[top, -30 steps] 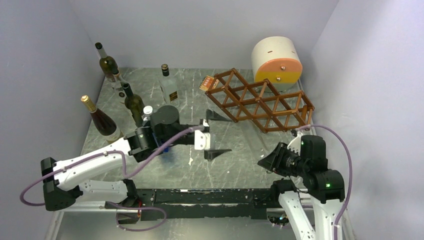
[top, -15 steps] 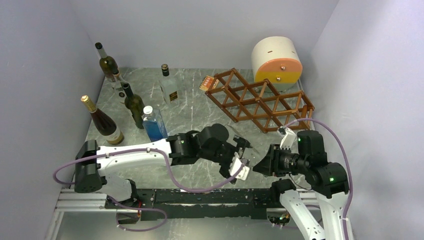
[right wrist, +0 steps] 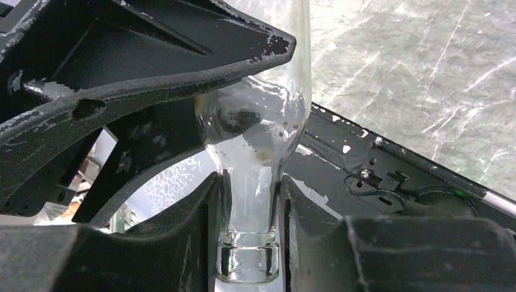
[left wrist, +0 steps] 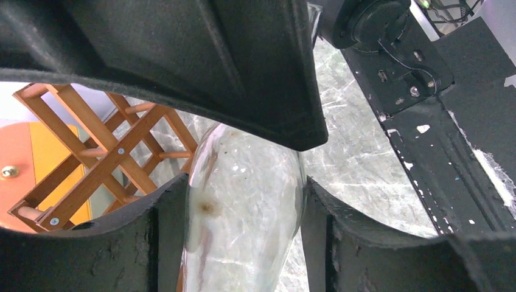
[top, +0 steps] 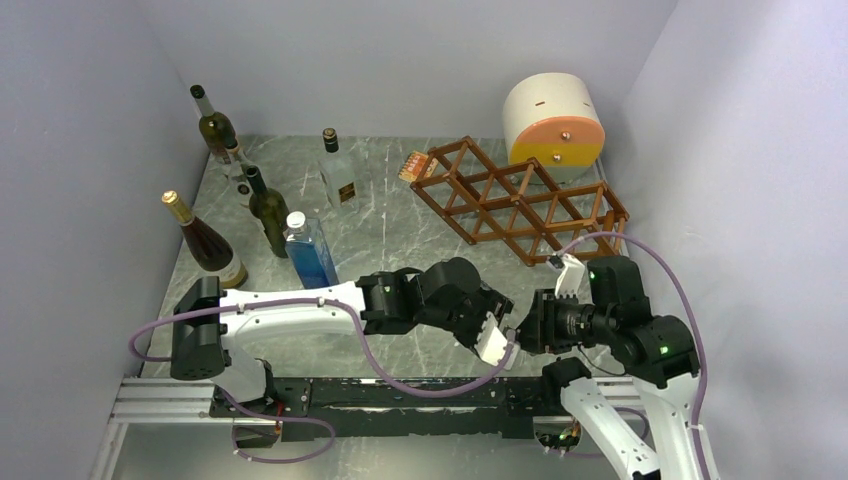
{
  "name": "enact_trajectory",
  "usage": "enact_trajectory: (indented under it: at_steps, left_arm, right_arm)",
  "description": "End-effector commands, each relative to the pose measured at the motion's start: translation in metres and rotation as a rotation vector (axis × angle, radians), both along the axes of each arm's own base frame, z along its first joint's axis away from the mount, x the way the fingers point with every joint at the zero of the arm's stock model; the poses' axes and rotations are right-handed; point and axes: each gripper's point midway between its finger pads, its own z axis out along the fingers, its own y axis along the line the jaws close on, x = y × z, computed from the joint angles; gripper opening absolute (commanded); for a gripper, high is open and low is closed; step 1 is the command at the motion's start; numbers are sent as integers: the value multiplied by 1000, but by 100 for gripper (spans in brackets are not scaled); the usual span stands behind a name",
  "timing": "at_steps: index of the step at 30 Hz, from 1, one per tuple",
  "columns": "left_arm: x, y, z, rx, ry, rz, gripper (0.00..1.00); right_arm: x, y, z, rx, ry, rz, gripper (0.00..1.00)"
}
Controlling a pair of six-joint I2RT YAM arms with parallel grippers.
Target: Take the wine bottle off the wine rack
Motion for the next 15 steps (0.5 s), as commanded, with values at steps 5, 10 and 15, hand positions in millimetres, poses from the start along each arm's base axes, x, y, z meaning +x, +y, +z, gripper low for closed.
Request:
enact_trajectory:
  at_steps: [5, 10, 15]
  left_arm:
    - [14, 19, 43, -193, 71, 202, 7]
    - [17, 44, 59, -324, 216, 345, 7]
    - [29, 84, 68, -468, 347, 536, 7]
  right_arm:
    - [19, 8, 48, 31, -180, 57, 59]
    - [44, 2, 73, -15, -289, 13, 94]
    - [74, -19, 113, -111, -422, -143, 100]
